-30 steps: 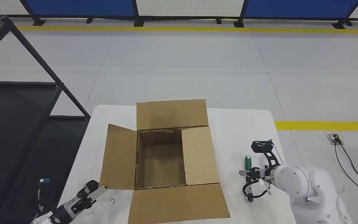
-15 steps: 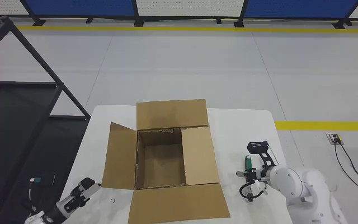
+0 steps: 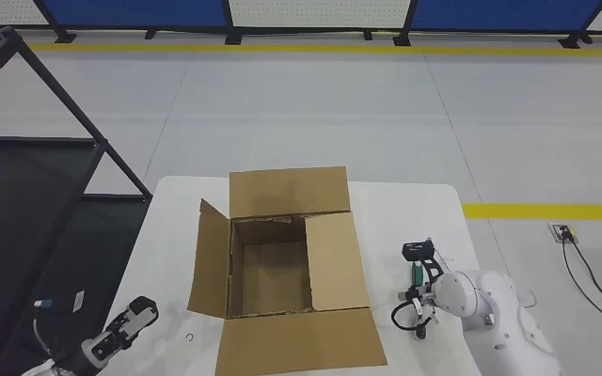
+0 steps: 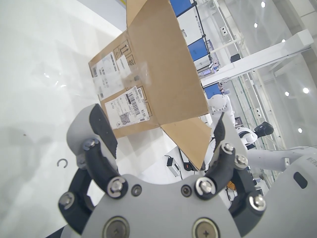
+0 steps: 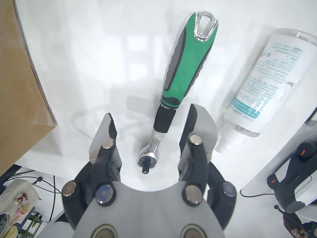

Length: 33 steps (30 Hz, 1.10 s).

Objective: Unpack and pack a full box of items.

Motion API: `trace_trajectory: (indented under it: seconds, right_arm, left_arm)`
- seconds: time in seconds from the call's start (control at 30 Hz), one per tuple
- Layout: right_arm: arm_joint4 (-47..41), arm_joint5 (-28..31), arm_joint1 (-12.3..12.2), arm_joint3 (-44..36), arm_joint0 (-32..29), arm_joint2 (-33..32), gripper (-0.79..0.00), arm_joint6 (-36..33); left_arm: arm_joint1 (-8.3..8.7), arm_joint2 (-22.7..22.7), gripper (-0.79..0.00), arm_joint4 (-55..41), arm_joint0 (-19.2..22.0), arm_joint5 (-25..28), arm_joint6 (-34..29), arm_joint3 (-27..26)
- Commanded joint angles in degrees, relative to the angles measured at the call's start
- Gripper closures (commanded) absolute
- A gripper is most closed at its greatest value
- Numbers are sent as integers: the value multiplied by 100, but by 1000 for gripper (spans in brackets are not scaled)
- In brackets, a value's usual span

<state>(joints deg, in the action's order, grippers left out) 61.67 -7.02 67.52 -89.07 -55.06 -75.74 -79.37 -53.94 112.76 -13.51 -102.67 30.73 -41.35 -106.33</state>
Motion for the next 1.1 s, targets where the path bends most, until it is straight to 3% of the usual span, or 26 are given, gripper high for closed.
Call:
trace_trajectory:
  seconds: [0.0,0.57,0.63,0.73,0.9,1.07]
  right_arm:
    - [-24,-8,-2,35,2,-7,-339,7]
    - [-5,-17,-13,311,97,103,-289,10]
    - [-8,-26,-11,336,120,121,-225,13]
    - [-20,-21,-14,347,140,125,-6,10]
    - [-144,41,-33,138,98,17,0,88]
    - [-275,91,-81,-644,-67,-268,0,219]
  left_arm:
    - [0,-5,-785,11,20,-2,-21,7]
    - [-18,94,-785,-205,-67,142,-215,-2]
    - [-20,115,-785,-250,-85,156,-238,0]
    - [-25,136,-785,-286,-105,179,-251,-1]
    - [-34,146,-785,-306,-118,203,-250,-1]
    - [-46,123,-785,-328,-117,225,-224,-37]
